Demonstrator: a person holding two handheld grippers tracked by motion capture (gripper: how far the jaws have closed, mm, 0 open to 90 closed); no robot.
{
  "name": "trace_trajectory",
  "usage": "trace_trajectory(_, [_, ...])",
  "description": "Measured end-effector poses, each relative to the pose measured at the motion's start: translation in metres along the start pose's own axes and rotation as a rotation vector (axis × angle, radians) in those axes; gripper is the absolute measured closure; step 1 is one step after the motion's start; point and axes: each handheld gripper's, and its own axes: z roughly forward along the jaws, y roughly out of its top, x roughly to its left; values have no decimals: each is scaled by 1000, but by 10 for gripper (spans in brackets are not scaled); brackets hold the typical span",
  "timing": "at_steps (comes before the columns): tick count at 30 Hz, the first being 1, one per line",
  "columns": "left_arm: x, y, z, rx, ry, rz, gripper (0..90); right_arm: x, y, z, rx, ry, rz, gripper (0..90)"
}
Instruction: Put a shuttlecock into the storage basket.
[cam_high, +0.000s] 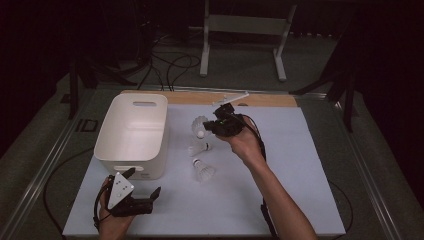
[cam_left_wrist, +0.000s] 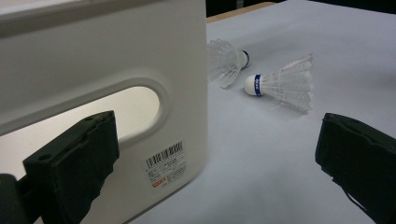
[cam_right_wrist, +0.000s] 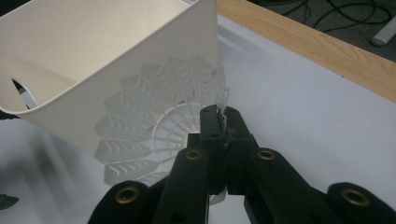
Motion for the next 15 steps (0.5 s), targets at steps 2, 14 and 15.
trace_trajectory(2, [0,0,0,0,0,0,3,1,1,0,-1,3,-3,893])
trace_trajectory(14, [0,0,0,1,-1,1,3,6,5,2,-4,13,-8,893])
trace_trajectory(15, [0,0,0,1,-2,2,3,6,5,2,-4,13,-8,893])
